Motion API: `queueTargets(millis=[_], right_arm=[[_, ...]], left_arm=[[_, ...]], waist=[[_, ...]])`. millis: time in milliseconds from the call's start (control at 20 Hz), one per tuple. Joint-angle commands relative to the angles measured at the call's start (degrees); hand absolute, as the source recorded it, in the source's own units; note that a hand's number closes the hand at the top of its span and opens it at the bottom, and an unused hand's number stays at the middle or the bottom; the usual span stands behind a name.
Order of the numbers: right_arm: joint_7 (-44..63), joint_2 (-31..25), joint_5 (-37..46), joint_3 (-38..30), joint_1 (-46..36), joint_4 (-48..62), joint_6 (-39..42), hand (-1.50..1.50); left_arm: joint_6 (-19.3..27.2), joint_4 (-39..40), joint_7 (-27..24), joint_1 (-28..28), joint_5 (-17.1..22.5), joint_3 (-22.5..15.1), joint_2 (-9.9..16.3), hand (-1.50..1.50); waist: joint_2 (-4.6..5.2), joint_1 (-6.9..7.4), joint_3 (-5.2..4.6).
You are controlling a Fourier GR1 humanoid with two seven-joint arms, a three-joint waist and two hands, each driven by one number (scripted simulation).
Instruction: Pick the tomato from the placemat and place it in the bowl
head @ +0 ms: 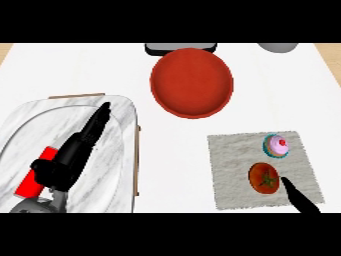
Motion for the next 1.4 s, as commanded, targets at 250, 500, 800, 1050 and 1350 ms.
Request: queueTargets(millis=[250,500,800,1050,1350], right_arm=[[26.81,-13.39,7.35,11.1,11.95,-5.36,14.33,-1.5],[46.86,-22.94,5.93,10.47,10.03,-20.33,24.16,-1.5],[73.14,-27.86,6.3,10.8,3.65,-36.12,31.54,-1.5],[83.37,-21.65,11.89,15.14,-7.52,-31.51,33.93,-1.5],[84.73,-17.55,18.14,16.07,-11.75,-27.87,36.5,-1.5]], left_arm=[[-0.98,0.1,0.96,-4.47,-1.02,-1.98,-1.79,0.0],[-2.44,2.44,0.51,-5.27,-0.09,-0.81,-1.62,0.0],[-2.35,3.78,-1.39,-4.19,-1.42,-1.08,-2.67,0.0],[-5.53,0.06,3.51,-4.97,1.83,2.32,-0.79,0.0],[-5.26,6.35,-3.44,-3.64,-2.46,1.0,-4.45,0.0]], waist=[[1.02,3.35,-0.34],[0.56,3.36,-0.21],[0.14,3.24,0.08],[0.04,3.52,0.29],[0.04,2.83,0.29]])
